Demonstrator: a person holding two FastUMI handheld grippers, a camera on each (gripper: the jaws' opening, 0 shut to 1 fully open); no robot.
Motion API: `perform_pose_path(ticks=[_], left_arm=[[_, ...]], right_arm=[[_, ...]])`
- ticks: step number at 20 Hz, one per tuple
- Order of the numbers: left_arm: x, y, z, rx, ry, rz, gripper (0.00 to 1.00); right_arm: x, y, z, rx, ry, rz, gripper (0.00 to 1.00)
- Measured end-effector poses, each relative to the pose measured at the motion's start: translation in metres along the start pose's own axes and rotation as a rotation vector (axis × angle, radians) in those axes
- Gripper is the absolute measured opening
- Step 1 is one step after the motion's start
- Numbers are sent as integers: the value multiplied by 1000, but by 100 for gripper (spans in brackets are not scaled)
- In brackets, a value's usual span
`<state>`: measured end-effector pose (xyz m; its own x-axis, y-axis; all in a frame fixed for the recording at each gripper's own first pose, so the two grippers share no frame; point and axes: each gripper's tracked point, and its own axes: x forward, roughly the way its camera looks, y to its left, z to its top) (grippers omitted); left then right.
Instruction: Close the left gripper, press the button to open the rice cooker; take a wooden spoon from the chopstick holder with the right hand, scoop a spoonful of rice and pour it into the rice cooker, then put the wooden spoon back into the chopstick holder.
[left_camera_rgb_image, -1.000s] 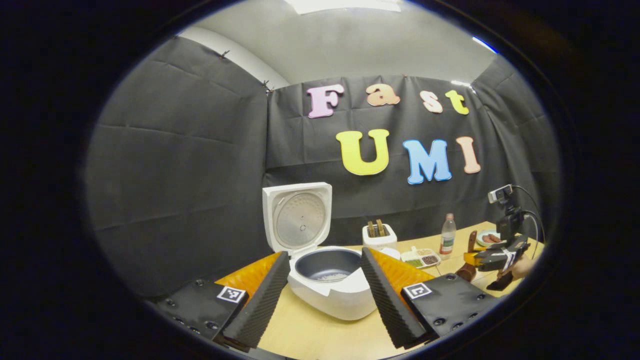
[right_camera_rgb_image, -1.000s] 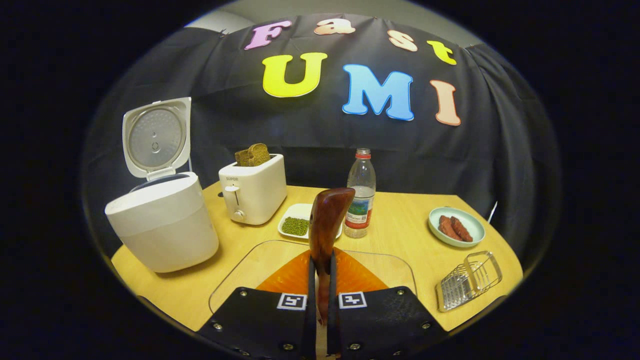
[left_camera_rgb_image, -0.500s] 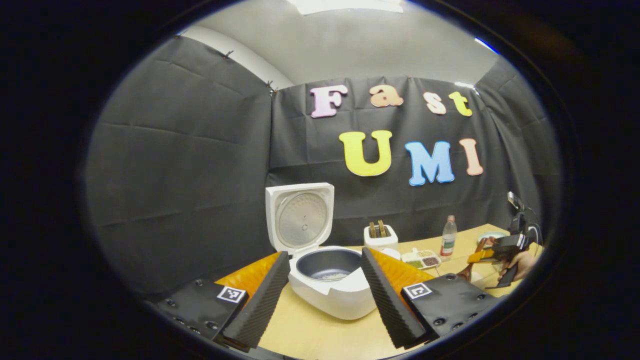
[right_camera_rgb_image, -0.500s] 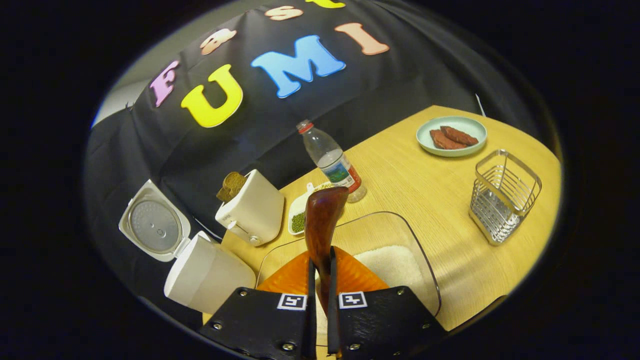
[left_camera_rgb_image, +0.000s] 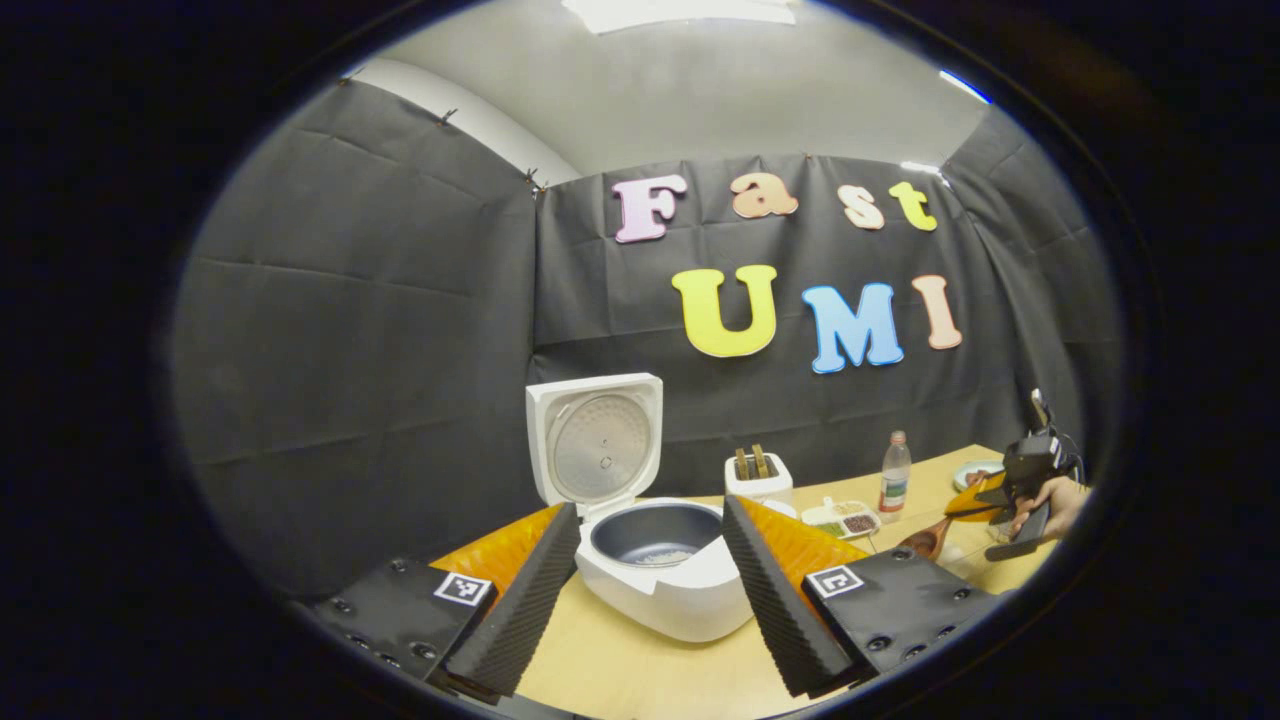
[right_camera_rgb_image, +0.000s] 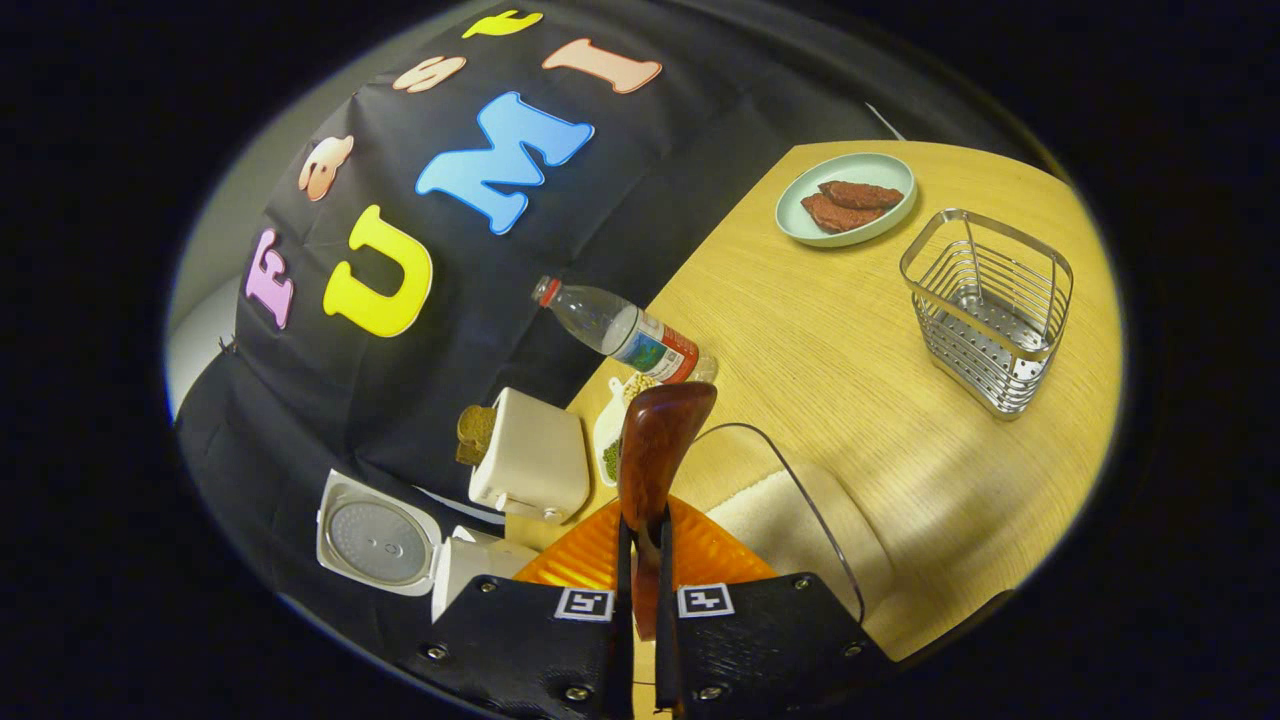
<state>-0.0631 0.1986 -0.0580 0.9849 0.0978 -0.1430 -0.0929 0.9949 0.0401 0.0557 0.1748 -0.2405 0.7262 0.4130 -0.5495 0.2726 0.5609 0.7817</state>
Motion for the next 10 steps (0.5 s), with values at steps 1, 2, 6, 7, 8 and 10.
perform_pose_path(ticks=[1, 2, 6, 7, 8, 10], left_arm=[[0, 0, -1, -1, -1, 0, 98], [-1, 1, -1, -3, -1, 2, 92], [1, 6, -6, -27, -1, 14, 98], [0, 8, -7, -31, 0, 17, 98], [0, 11, -8, -34, 2, 22, 98], [-2, 16, -12, -41, 6, 35, 98]], right_arm=[[-1, 8, 4, 30, 2, 21, 9], [-2, 13, 6, 56, 5, 41, 9], [-5, 50, 11, 118, 22, 127, 9], [-5, 59, 10, 121, 27, 143, 9], [-4, 70, 10, 118, 31, 163, 9], [0, 91, 8, 108, 43, 190, 9]])
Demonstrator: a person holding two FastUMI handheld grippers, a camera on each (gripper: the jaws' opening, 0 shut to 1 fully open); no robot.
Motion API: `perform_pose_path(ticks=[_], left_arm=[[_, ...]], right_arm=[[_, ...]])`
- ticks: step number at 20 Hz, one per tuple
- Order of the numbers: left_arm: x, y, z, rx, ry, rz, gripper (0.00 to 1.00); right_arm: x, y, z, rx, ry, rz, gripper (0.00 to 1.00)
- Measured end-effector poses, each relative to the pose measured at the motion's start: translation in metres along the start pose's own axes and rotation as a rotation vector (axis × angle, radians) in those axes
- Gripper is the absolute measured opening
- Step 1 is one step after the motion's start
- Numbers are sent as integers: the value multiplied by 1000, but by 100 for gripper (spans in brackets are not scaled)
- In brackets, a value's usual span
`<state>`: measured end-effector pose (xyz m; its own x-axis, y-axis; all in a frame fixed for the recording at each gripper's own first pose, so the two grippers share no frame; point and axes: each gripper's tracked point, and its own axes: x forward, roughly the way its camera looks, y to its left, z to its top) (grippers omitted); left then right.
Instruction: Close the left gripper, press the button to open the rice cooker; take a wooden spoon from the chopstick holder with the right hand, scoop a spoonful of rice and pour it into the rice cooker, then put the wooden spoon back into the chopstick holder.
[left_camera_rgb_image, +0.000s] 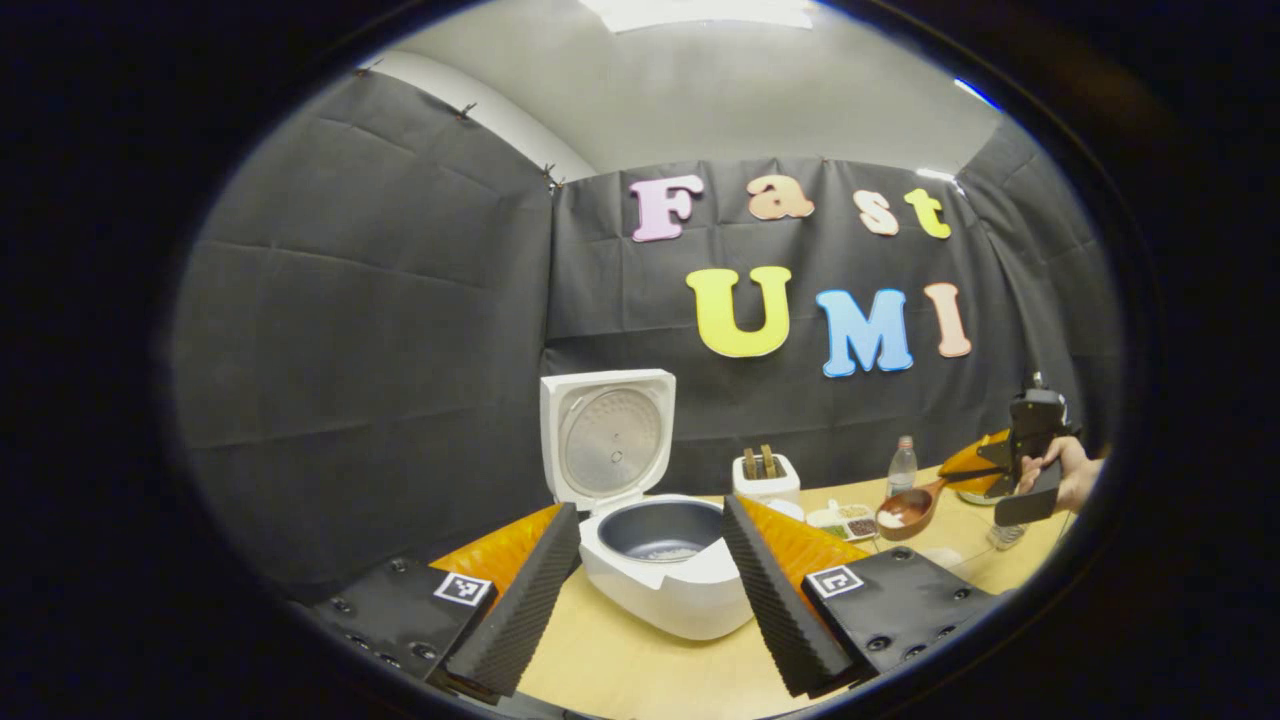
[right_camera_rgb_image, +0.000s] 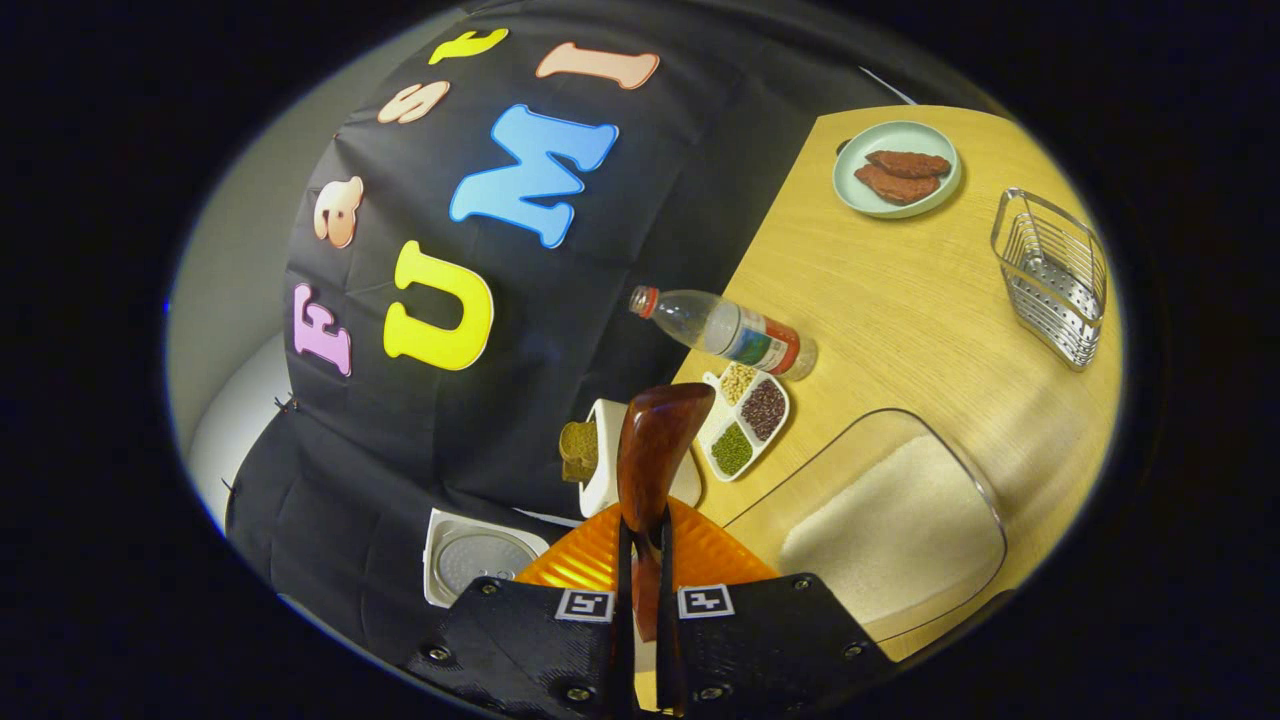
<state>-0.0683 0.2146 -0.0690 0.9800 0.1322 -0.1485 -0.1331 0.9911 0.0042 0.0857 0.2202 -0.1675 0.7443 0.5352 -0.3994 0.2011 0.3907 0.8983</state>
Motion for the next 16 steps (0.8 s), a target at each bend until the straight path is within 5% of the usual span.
perform_pose_path(ticks=[16], left_arm=[[-42, 83, -29, -53, 49, 200, 98]], right_arm=[[90, 136, -95, -172, 139, 174, 9]])
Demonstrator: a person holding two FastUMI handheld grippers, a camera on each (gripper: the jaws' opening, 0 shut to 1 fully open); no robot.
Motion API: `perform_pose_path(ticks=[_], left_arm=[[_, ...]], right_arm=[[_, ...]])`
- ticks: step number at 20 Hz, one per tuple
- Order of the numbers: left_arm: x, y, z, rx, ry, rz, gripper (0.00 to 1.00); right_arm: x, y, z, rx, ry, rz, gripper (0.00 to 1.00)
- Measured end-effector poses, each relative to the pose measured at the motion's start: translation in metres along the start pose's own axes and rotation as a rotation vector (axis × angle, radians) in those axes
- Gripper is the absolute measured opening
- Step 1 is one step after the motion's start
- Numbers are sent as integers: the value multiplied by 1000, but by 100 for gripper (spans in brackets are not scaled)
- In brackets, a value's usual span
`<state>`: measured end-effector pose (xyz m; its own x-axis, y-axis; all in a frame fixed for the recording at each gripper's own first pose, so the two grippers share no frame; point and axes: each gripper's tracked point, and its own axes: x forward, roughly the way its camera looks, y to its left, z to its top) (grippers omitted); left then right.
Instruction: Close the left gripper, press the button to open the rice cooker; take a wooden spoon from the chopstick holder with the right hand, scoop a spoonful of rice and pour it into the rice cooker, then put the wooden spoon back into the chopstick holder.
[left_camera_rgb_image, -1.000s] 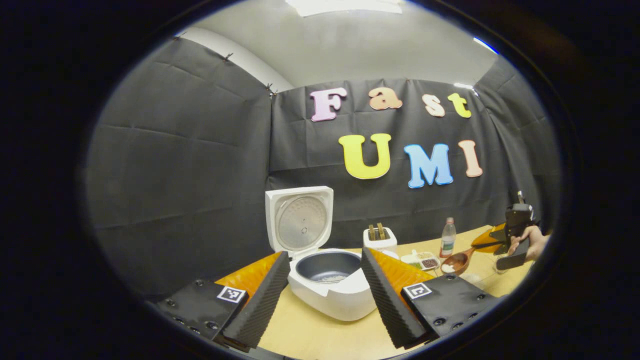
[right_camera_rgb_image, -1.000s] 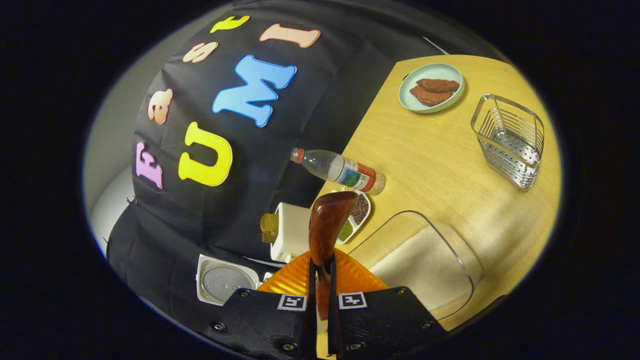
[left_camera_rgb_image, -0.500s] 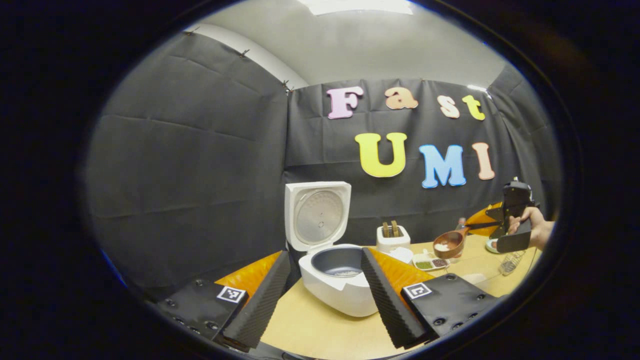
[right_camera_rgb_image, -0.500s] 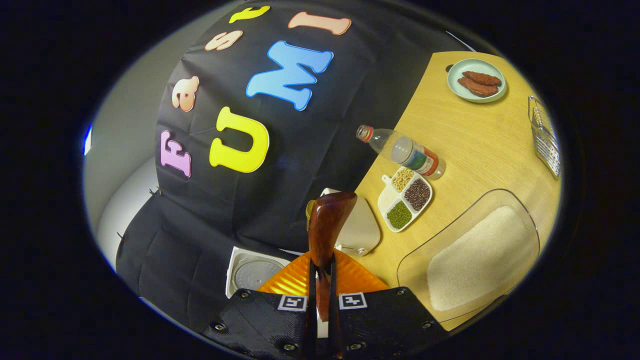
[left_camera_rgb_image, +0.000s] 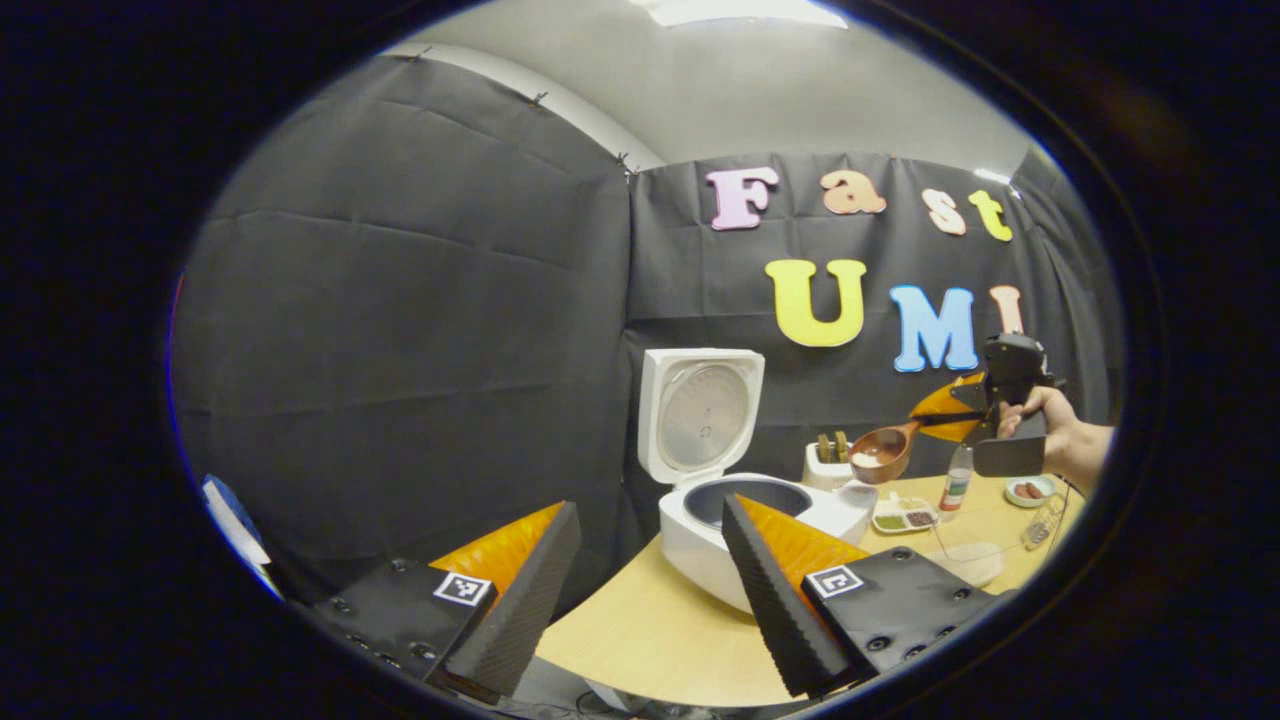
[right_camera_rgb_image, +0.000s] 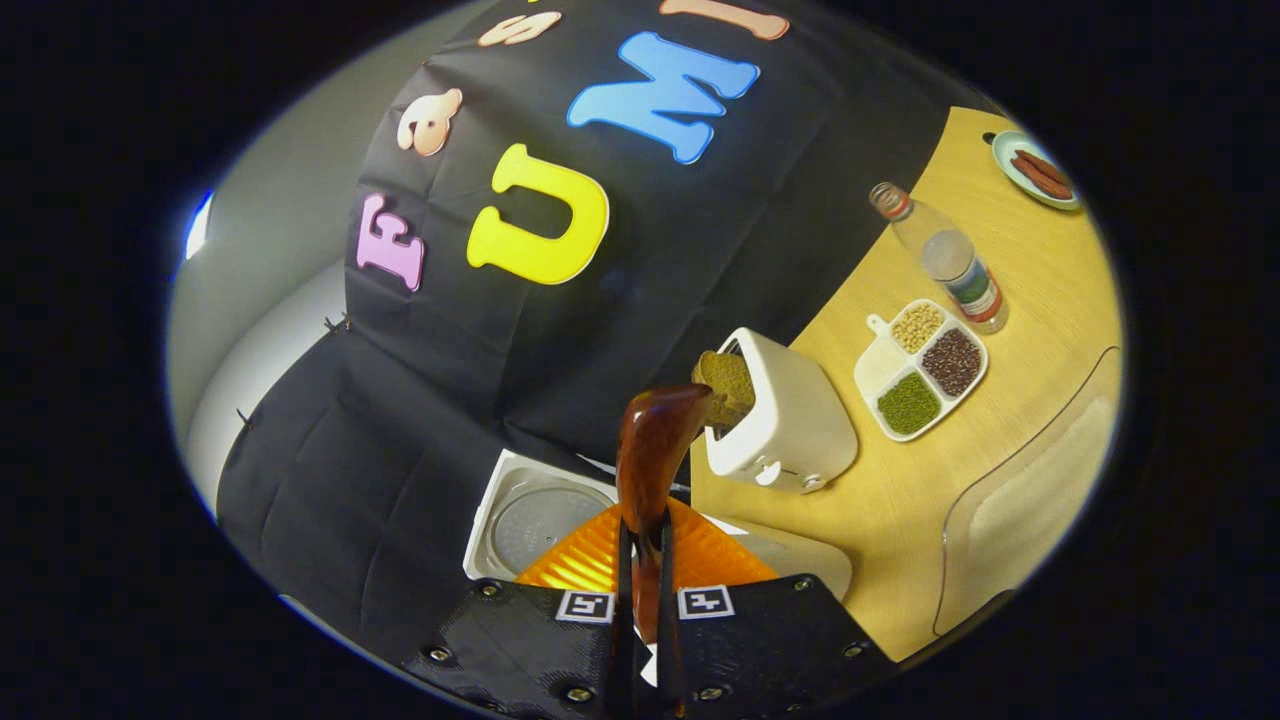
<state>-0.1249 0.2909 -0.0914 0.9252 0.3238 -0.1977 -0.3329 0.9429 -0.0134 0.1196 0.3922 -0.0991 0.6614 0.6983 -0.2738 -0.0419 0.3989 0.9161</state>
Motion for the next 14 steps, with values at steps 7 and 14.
perform_pose_path(ticks=[7, 14], left_arm=[[-16, 29, -9, -7, 25, 72, 98], [-21, 44, -15, 4, 44, 134, 99]], right_arm=[[63, 28, -33, -115, 52, 26, 9], [112, 36, -63, -205, 89, 2, 9]])
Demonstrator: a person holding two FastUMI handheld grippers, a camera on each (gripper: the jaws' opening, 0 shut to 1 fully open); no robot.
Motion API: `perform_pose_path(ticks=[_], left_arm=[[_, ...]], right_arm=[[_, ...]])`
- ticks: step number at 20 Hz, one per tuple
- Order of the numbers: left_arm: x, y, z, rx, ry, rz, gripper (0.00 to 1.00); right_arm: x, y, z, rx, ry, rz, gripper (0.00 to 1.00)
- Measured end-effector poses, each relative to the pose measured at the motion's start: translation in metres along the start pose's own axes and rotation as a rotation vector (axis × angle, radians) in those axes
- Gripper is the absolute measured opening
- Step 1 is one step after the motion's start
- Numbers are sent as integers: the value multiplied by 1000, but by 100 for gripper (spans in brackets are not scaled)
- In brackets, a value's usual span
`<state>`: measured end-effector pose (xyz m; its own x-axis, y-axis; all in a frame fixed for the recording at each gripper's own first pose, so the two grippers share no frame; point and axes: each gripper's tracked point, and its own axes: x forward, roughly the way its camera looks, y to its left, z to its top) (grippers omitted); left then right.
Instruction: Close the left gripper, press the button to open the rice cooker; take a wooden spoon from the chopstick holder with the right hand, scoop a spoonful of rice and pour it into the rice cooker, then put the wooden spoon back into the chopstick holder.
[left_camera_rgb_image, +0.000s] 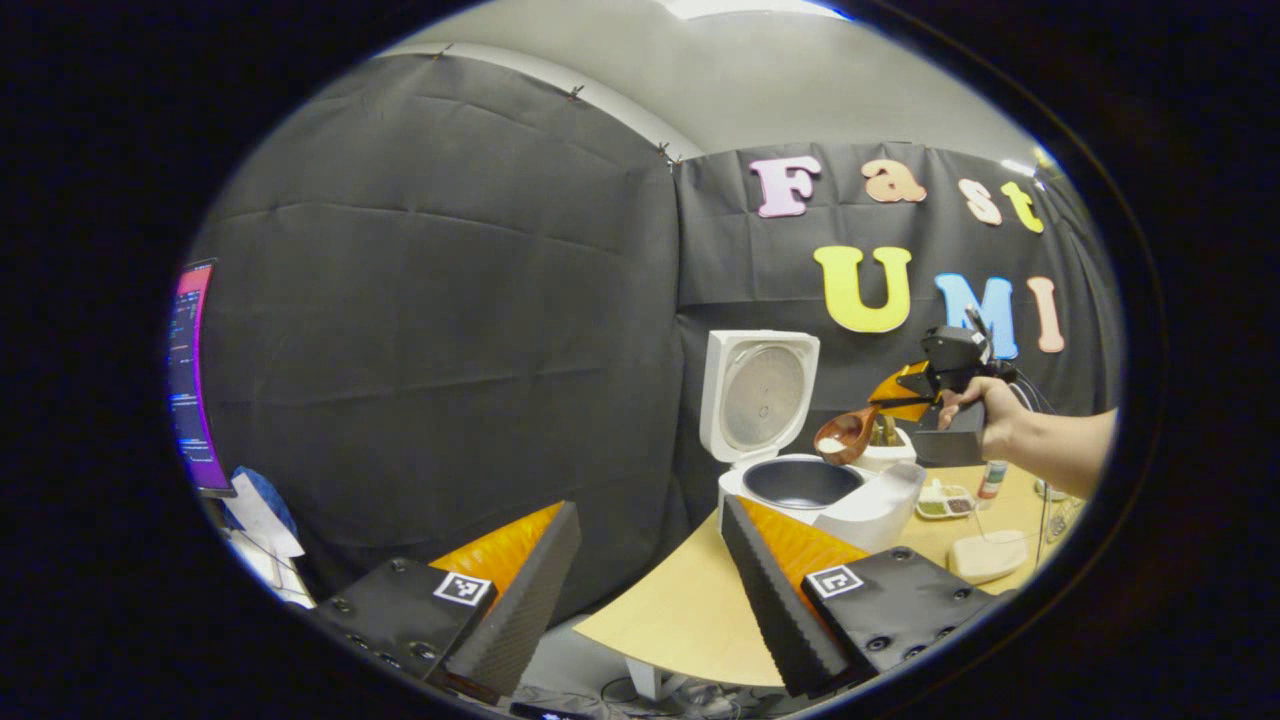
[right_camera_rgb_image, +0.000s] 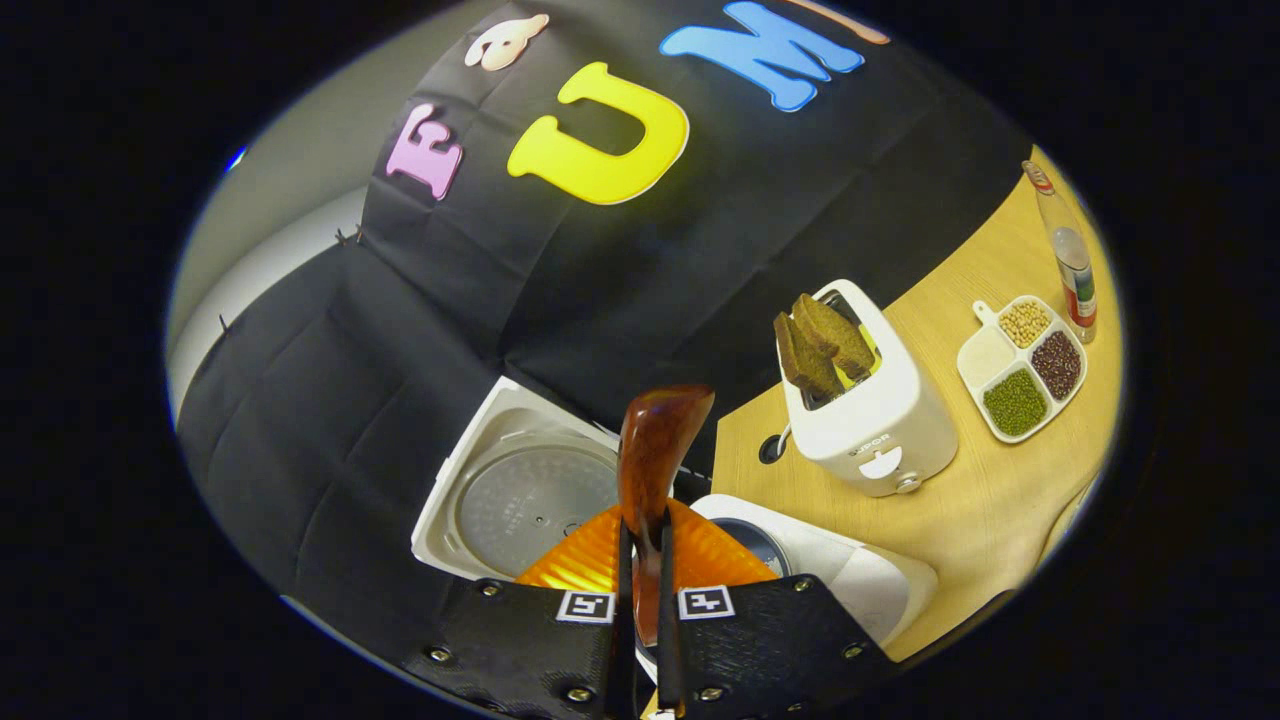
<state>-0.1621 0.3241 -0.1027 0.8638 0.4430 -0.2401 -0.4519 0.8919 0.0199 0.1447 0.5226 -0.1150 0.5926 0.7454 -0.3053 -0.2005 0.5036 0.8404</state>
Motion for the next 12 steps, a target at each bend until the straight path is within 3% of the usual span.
perform_pose_path(ticks=[6, 12], left_arm=[[-1, 9, -5, -1, 14, 38, 98], [-4, 11, -6, 0, 7, 39, 99]], right_arm=[[28, 13, -30, -284, 49, -18, 9], [28, 32, -35, -689, -5, -22, 9]])
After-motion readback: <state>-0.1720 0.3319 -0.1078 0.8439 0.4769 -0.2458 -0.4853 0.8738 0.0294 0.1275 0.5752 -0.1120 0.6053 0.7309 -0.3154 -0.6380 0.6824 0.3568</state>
